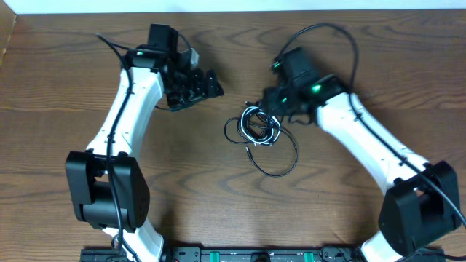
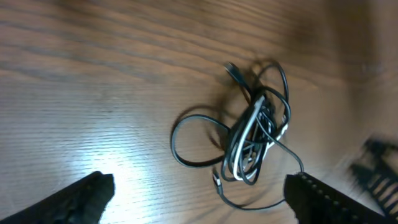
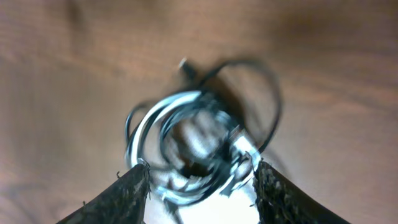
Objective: Untangle cables
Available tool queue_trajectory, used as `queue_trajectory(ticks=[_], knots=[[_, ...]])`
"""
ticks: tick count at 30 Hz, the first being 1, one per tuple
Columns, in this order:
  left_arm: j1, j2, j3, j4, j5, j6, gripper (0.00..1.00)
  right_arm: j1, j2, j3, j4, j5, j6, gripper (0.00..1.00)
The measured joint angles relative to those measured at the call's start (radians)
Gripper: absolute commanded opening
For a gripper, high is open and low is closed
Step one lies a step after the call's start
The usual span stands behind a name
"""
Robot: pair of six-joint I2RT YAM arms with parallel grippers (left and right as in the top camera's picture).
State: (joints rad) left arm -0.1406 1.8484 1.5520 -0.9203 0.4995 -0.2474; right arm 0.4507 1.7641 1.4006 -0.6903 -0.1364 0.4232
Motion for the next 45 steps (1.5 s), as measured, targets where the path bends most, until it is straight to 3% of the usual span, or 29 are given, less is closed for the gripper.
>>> queue_trajectory(ticks=[3,8,15,25,33,39,45], knots=[[-0.027,0.0,0.0,0.0,0.0,0.004,0.76,-0.058,0.003,0.0,0.056,-0.033,-0.032,0.47],[-0.05,0.0,0.0,0.0,-0.002,-0.045,0.72,-0.064,0.072,0.001,0.103,-0.136,-0.098,0.32],[-0.062,0.0,0.0,0.007,-0.008,-0.124,0.69,-0.06,0.221,0.001,0.108,-0.243,-0.146,0.28],[-0.108,0.09,0.0,0.034,0.0,-0.198,0.66,-0.06,0.248,0.001,0.138,-0.282,-0.167,0.14],[-0.16,0.186,0.0,0.034,0.002,-0.192,0.65,-0.06,0.275,0.001,0.135,-0.307,-0.168,0.11],[-0.202,0.192,0.0,0.035,0.035,-0.124,0.65,-0.06,0.275,0.001,0.134,-0.315,-0.168,0.11],[-0.207,0.192,-0.01,0.065,0.049,-0.089,0.58,-0.06,0.275,0.001,0.132,-0.329,-0.169,0.04]])
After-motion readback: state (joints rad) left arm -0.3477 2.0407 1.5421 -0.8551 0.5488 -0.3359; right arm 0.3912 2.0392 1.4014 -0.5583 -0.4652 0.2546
